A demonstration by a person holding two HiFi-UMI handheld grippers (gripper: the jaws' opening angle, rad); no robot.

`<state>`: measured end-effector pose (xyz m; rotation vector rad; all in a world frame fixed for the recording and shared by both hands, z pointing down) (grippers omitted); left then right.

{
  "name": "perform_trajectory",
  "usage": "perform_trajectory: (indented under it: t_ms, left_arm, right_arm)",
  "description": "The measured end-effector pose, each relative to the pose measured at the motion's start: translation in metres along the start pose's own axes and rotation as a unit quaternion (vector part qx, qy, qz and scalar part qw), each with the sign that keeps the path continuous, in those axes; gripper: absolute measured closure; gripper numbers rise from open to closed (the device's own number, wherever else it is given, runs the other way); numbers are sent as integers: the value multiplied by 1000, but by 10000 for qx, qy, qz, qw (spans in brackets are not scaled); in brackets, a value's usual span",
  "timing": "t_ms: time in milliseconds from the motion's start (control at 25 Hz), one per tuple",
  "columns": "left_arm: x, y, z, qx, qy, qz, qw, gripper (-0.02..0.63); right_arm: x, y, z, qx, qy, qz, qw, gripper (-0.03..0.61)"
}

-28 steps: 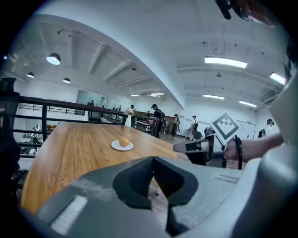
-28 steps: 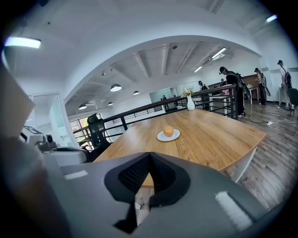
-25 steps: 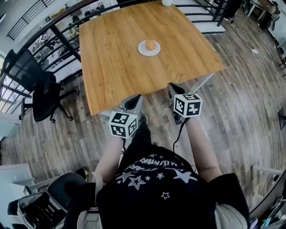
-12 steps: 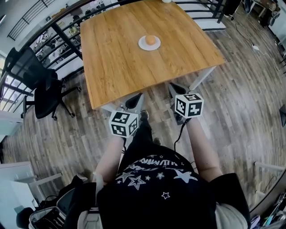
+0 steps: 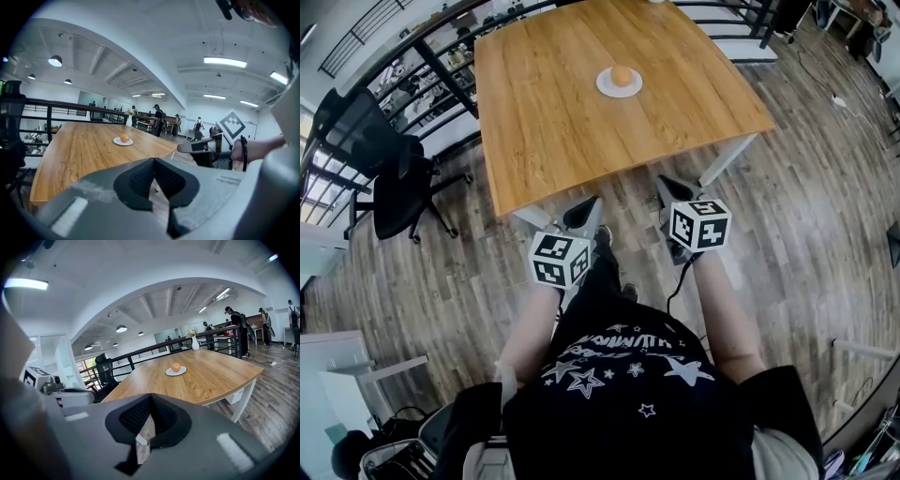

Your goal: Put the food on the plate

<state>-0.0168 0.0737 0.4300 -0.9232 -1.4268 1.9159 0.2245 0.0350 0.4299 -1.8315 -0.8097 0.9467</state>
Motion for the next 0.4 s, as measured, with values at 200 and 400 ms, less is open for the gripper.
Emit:
perform_trajectory:
  t_ms: [200, 400]
  left_arm:
    - [15, -5, -2, -6, 79, -58, 10000, 612]
    - [24, -6, 3, 2, 170, -100, 9998, 612]
  right_arm:
    - [4, -9, 9, -23, 64, 25, 10000, 577]
    - [4, -10, 17, 30, 104, 1, 9999, 577]
Point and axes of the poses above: the fingertips, and each gripper's own axes: x backward along the fingers, z to its left, y out of its top, the point moved 10 cm from there along x, backward along the fingers, and after that the axes turned 9 degrees about -z, right-handed, at the moved point
